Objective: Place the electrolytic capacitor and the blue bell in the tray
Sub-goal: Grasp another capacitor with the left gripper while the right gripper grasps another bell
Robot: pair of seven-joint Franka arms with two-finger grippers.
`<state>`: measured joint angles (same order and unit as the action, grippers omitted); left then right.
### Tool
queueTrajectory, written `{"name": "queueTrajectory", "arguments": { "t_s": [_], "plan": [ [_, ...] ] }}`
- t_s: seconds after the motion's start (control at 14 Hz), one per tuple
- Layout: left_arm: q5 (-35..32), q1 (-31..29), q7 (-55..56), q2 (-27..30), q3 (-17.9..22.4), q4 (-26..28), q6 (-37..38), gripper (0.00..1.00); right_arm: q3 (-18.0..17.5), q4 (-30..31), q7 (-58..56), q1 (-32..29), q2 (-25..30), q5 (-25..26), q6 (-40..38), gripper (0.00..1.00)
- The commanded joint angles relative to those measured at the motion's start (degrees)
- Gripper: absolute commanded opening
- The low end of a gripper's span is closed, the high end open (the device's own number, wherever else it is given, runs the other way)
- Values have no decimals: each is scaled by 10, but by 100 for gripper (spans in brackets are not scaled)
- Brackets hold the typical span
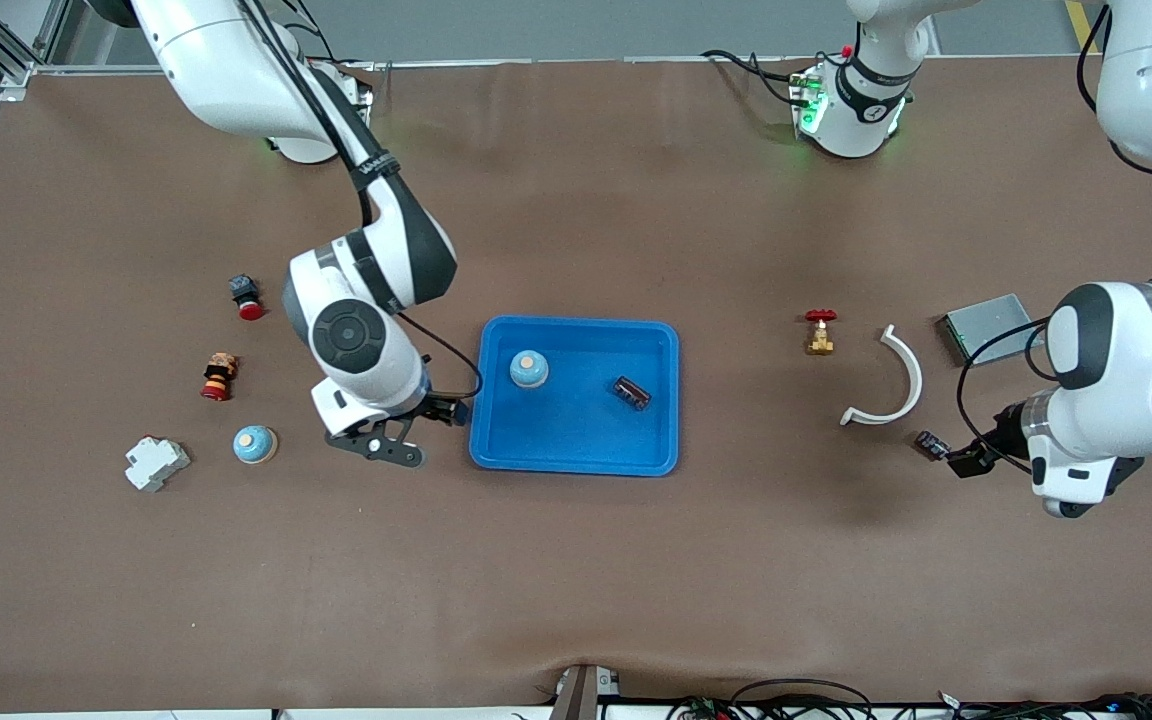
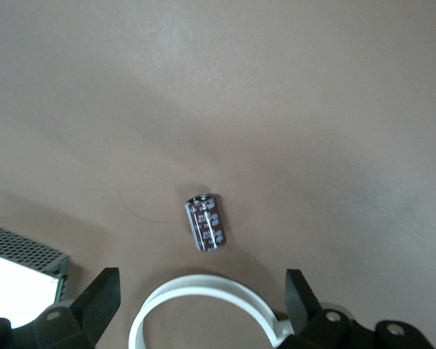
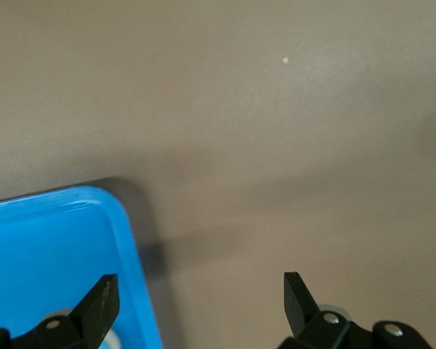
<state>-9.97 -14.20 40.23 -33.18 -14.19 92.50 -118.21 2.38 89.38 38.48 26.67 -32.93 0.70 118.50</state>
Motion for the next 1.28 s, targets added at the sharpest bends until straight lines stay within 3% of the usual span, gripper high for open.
{"name": "queueTrajectory", "arguments": {
  "t_s": [0.0,0.28,0.43,0.93,1.21],
  "plan": [
    [1,-7,28,1,-3,33,-39,94,-9,60,-59,-37,37,11,37,100],
    [-4,-7,55,-20,-2,79,-119,78,-9,116,-146,-89,66,11,70,100],
    [-5,-7,56,-21,-1,106,-154,76,-9,143,-193,-116,78,11,90,100],
    [-7,-14,55,-28,14,109,-169,71,-10,215,-322,-200,91,11,185,100],
    [-7,-14,55,-35,14,106,-170,56,-10,215,-371,-237,84,11,209,100]
  ]
}}
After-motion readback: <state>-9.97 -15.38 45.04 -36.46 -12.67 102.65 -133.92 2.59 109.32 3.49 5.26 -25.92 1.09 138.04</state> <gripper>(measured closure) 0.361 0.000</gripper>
